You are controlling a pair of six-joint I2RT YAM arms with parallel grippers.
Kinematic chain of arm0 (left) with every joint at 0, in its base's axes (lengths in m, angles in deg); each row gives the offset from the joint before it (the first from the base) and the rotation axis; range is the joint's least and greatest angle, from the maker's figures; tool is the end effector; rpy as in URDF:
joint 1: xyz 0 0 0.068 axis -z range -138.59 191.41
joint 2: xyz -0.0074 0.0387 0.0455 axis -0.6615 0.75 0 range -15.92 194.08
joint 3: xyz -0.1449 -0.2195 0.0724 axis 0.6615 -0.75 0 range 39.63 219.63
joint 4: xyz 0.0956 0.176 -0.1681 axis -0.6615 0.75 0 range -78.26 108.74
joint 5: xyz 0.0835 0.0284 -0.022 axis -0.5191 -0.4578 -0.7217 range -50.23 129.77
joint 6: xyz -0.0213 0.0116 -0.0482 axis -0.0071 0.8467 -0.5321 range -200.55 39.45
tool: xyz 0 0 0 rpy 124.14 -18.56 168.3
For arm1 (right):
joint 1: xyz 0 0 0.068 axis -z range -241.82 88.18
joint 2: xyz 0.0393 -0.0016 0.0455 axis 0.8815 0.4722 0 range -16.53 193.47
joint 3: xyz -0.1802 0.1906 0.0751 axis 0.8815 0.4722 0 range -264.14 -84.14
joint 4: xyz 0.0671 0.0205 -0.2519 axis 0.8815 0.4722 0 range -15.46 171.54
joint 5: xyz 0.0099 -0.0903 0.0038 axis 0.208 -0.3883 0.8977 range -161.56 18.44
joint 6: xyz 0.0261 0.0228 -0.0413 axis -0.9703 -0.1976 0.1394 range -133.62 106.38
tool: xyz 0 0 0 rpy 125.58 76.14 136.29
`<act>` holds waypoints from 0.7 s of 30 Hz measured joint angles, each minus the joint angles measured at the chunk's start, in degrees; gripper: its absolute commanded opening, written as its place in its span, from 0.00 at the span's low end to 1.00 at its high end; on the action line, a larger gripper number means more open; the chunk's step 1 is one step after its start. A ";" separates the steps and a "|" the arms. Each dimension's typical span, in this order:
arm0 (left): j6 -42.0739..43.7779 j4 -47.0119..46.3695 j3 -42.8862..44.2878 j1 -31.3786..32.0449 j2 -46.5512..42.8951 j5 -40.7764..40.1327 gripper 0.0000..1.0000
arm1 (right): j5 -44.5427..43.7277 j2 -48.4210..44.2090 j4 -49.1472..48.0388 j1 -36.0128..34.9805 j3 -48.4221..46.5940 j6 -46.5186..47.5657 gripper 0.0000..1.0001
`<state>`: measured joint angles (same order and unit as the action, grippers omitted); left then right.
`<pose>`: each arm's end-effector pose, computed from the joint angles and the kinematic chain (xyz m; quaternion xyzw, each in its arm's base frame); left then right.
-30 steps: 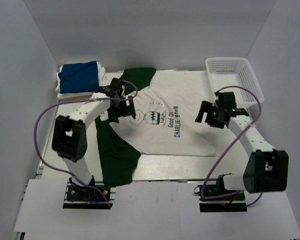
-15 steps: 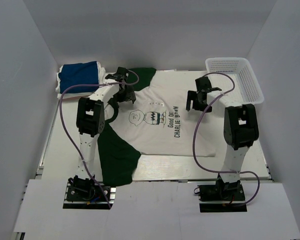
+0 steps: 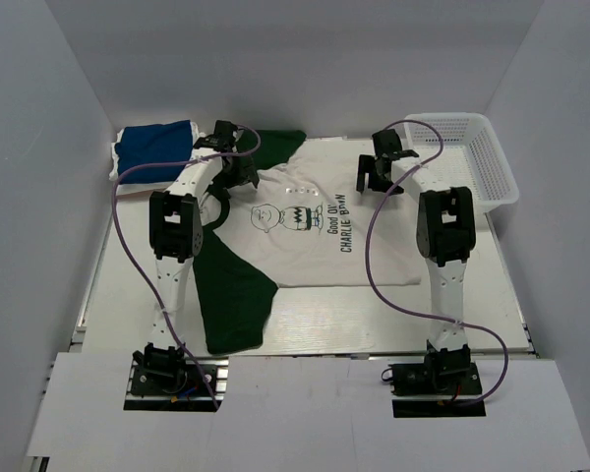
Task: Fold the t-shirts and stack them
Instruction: Flatten out the tshirt
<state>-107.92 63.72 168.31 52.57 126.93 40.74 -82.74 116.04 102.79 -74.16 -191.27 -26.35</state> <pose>0.5169 -0.1026 0.1709 -0.1362 0.9689 -0.0760 0.1923 0.4998 0.1023 0.1691 0.0337 0.9456 -0.0231 0.3227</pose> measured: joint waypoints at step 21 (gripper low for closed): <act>-3.39 -5.25 -58.75 0.44 -56.87 3.76 0.99 | 15.87 -45.35 -18.25 -5.92 34.62 1.84 0.90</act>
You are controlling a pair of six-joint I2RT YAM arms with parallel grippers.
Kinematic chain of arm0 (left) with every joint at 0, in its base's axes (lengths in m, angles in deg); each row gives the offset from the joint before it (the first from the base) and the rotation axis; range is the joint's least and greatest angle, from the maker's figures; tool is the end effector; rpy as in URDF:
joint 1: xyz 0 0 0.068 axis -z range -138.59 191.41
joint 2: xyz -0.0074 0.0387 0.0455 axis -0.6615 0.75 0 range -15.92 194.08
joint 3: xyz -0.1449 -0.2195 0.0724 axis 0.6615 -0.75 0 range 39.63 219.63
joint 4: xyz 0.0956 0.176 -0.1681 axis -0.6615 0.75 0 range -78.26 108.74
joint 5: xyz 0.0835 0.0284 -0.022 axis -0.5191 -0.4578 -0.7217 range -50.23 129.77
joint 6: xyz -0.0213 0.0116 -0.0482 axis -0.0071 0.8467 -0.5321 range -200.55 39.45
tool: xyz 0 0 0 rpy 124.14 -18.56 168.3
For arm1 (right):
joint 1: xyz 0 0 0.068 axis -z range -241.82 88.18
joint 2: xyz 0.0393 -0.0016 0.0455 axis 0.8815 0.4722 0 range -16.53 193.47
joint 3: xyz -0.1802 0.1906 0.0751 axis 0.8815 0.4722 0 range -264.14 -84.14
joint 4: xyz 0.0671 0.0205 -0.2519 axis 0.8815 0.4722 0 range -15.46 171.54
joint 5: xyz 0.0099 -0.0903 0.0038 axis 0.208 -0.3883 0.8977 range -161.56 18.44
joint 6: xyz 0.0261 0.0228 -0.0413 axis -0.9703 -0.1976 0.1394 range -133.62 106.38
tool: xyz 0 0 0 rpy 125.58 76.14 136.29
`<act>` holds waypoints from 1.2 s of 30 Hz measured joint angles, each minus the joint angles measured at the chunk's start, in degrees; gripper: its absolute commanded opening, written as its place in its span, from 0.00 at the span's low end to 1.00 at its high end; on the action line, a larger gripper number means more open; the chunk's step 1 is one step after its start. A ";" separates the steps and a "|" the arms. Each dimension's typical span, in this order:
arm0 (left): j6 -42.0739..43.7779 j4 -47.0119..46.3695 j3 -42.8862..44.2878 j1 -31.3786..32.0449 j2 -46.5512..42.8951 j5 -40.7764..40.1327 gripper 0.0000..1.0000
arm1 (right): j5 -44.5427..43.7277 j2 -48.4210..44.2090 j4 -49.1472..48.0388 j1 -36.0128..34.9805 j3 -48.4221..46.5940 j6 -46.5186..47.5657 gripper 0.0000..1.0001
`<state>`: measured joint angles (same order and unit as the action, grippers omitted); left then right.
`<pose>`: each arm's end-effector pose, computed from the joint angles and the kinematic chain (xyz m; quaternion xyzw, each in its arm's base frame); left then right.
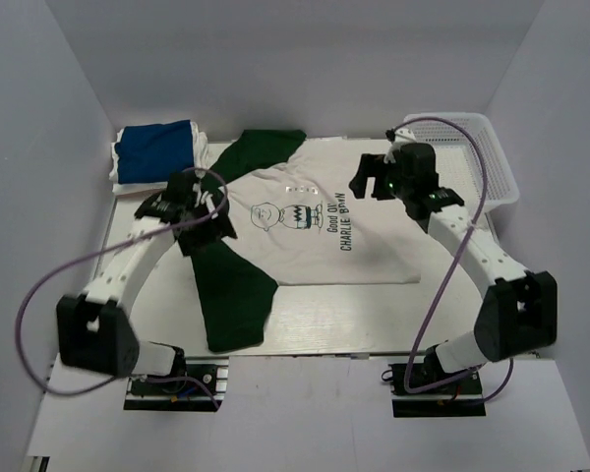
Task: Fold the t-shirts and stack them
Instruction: Flatten out the tshirt, then grap the side of the flattened tshirt closest away from the robot with both arms
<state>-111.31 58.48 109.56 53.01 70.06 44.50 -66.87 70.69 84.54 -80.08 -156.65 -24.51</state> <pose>0.2968 -0.0639 0.2694 -0.1520 0.9592 -0.1223 0.2047 0.3398 0.1152 0.3273 -0.0760 0.8382 0.1689 0.5129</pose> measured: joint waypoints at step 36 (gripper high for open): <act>-20.50 7.43 -41.13 0.26 -22.53 9.64 0.00 | -10.84 -16.48 5.18 3.85 26.58 -14.82 0.90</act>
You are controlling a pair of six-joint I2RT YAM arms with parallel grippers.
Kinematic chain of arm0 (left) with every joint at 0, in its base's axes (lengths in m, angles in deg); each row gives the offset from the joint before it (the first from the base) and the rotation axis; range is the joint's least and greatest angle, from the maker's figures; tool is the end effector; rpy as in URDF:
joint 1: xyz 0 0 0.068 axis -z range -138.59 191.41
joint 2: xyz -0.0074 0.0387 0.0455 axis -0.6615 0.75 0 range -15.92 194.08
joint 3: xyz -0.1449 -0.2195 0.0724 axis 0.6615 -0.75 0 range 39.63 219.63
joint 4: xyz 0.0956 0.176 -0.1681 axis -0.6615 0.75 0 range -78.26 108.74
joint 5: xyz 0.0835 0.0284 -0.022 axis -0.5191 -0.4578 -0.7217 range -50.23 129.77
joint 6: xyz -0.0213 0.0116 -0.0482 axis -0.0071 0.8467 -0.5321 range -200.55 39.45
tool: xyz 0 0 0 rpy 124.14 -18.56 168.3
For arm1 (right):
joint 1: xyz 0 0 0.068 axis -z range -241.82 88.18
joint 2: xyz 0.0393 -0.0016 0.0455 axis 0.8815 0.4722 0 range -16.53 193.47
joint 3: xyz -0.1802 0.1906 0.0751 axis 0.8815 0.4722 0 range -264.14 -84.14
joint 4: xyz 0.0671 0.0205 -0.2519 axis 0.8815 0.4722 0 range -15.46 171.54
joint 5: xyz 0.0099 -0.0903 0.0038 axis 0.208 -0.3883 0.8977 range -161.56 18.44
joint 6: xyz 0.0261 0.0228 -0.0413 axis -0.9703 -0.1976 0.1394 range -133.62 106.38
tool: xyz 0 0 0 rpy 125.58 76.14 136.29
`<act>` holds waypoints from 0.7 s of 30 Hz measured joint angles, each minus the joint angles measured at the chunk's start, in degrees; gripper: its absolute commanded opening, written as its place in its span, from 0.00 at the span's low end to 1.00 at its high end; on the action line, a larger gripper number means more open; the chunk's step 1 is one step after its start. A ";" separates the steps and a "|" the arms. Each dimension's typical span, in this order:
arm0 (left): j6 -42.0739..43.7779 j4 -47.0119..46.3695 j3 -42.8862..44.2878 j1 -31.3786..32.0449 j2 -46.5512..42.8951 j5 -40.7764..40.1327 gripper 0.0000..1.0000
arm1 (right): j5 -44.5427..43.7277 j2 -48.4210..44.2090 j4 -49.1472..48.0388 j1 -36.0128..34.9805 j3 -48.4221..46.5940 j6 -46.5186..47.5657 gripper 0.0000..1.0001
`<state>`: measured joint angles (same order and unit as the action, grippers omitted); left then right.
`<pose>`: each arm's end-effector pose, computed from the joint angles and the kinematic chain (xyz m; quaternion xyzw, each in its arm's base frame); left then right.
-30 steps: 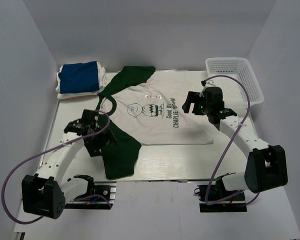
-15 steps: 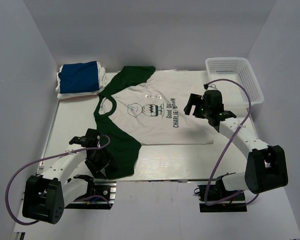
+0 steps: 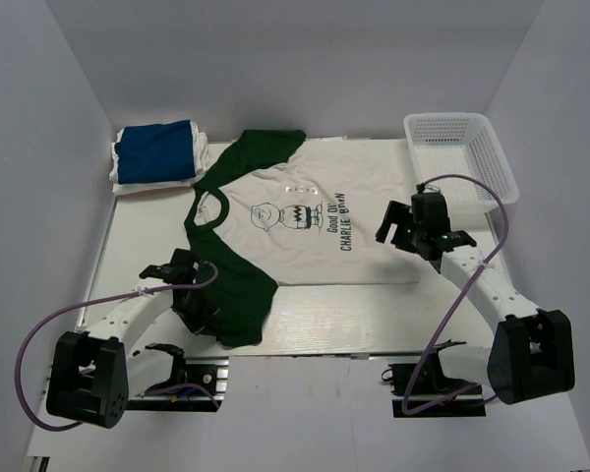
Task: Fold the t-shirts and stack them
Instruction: Grap the side of the flattened tshirt closest away from the robot with both arms
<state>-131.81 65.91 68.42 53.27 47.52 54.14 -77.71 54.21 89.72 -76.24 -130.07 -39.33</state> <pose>0.1351 -0.0374 0.1512 0.3332 -0.9345 0.1119 0.0568 0.2569 0.0621 0.2441 0.1117 0.8984 0.0991 0.4131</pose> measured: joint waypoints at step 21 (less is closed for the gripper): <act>5.64 4.20 9.11 0.00 0.81 4.52 0.00 | -2.89 4.70 6.36 6.10 9.88 -7.02 0.73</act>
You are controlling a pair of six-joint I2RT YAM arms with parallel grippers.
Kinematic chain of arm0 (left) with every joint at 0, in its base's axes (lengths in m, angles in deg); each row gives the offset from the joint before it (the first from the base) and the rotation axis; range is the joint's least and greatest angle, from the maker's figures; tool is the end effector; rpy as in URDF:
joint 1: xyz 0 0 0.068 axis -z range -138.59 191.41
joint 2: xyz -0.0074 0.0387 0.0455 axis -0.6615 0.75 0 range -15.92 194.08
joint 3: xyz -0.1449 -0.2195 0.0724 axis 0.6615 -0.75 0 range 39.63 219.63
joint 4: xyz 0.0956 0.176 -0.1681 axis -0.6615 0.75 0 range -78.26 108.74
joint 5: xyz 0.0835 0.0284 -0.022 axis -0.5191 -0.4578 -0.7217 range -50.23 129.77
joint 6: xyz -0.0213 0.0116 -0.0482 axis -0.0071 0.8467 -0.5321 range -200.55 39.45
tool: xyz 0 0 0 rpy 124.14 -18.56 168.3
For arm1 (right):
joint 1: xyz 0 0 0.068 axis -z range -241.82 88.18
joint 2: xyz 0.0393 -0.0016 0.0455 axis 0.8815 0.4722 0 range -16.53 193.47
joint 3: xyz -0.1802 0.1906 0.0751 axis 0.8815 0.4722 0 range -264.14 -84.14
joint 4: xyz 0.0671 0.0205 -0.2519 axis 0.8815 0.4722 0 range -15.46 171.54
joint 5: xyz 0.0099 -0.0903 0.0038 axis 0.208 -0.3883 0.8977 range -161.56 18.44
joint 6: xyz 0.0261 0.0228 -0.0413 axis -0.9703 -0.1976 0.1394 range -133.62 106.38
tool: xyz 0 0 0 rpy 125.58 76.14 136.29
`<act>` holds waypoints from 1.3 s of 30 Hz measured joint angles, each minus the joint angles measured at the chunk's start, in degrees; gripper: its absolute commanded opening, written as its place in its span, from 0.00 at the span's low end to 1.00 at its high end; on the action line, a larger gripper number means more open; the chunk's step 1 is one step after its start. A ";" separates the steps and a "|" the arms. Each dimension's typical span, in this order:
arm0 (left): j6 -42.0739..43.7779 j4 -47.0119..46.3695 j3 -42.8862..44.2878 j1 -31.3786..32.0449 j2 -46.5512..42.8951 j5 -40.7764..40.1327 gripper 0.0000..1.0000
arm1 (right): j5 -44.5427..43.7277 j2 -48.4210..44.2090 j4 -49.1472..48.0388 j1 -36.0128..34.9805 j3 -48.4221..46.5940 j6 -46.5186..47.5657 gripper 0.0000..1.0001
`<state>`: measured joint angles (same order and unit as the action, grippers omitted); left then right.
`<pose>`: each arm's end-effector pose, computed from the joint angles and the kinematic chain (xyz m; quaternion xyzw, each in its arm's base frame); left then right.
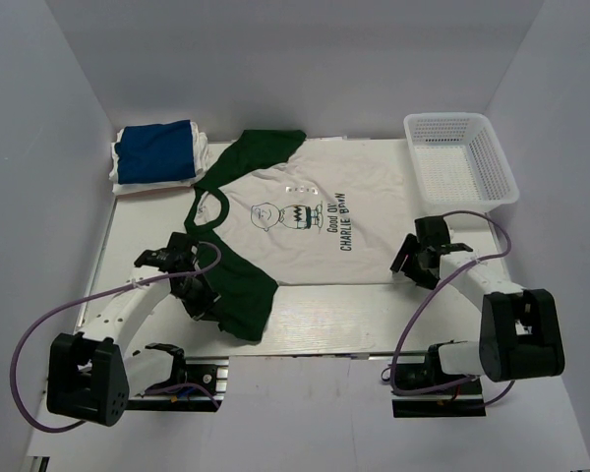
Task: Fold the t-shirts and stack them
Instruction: Grap the side of the flattened tshirt closest away from the robot with both arms
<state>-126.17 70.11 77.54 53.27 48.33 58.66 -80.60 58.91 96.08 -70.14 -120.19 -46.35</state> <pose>0.1556 -0.0445 0.1891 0.2788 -0.9451 0.1656 0.0389 0.2324 0.0283 0.1645 0.2234 0.9390 0.0162 0.2610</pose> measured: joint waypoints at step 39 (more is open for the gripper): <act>6.21 -2.86 24.30 -0.70 15.63 6.86 0.00 | 11.21 1.40 11.04 0.76 -13.07 5.70 0.00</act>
<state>-119.97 67.24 101.84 52.57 63.96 65.53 -69.38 60.30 107.12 -69.37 -133.26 -40.64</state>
